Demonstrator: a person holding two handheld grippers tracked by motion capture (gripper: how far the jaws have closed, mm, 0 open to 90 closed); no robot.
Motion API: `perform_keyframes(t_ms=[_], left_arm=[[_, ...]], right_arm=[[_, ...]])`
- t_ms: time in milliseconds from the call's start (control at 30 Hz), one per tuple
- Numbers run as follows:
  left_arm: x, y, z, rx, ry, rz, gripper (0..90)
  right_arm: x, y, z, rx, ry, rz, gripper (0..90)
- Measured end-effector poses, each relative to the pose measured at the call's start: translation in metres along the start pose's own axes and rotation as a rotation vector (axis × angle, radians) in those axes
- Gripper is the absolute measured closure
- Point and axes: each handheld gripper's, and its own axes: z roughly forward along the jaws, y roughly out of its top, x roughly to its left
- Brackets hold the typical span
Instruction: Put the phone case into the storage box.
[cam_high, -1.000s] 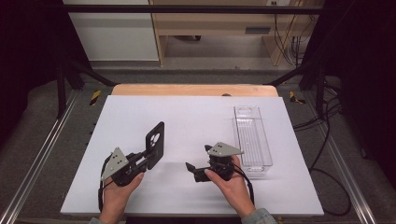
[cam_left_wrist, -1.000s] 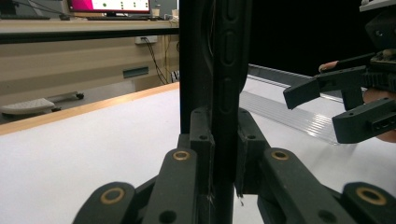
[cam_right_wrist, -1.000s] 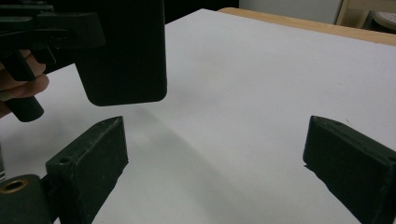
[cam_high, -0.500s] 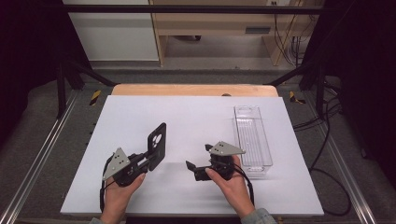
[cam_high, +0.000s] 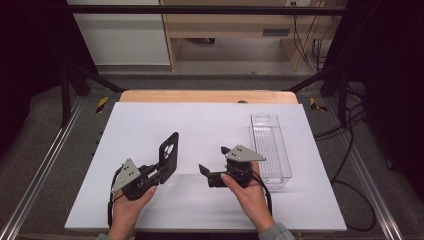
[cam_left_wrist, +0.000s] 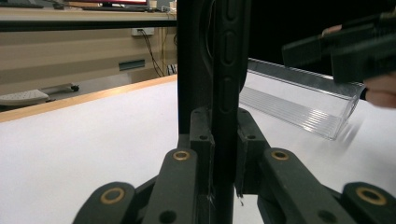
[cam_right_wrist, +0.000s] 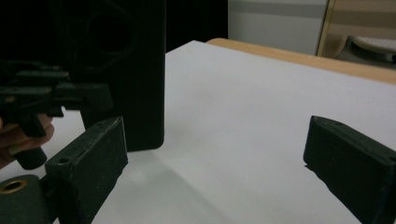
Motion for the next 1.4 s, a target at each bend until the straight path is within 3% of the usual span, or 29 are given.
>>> perform_keyframes(t_ms=[100, 133, 233, 333, 400, 500, 533, 633, 867, 1100, 1167, 1400], left_arm=[[0.001, 0.0, 0.0, -0.001, 0.002, -0.005, 80.7], [0.001, 0.0, -0.001, -0.002, 0.004, -0.01, 80.8], [0.002, 0.0, -0.001, -0.005, 0.006, -0.014, 80.8], [0.002, 0.0, -0.002, -0.002, 0.009, -0.018, 80.8], [0.002, 0.0, -0.001, -0.002, 0.009, -0.025, 80.8], [0.001, 0.0, -0.001, 0.0, 0.03, -0.013, 80.8], [0.002, 0.001, -0.001, 0.0, 0.034, -0.014, 80.8], [0.0, 0.001, -0.002, -0.002, 0.037, -0.014, 80.8], [0.0, 0.001, -0.002, -0.01, 0.029, -0.02, 80.8], [-0.002, 0.001, 0.0, -0.003, 0.025, -0.022, 80.8], [-0.003, 0.001, -0.001, -0.009, 0.023, -0.025, 80.8], [-0.006, 0.001, -0.001, -0.012, 0.019, -0.027, 80.8]], right_arm=[[0.0, 0.011, 0.001, -0.018, -0.012, -0.026, 6.8], [0.001, 0.024, 0.003, -0.044, -0.051, -0.06, 7.7], [0.001, 0.036, 0.006, -0.073, -0.047, -0.049, 8.2], [0.003, 0.034, 0.008, -0.109, -0.016, -0.026, 9.5], [0.004, 0.028, 0.011, -0.092, -0.005, -0.035, 10.0], [0.004, 0.023, 0.011, -0.107, -0.017, -0.036, 9.7], [0.002, 0.018, 0.012, -0.12, -0.029, -0.005, 8.9], [0.0, 0.014, 0.014, -0.124, -0.045, 0.014, 10.7], [0.005, 0.011, 0.013, -0.139, -0.042, -0.003, 10.0], [0.007, 0.007, 0.015, -0.116, -0.018, 0.006, 6.3], [0.008, 0.005, 0.015, -0.126, 0.023, 0.027, 4.6], [0.015, 0.005, 0.016, -0.128, 0.045, 0.033, 4.0]])
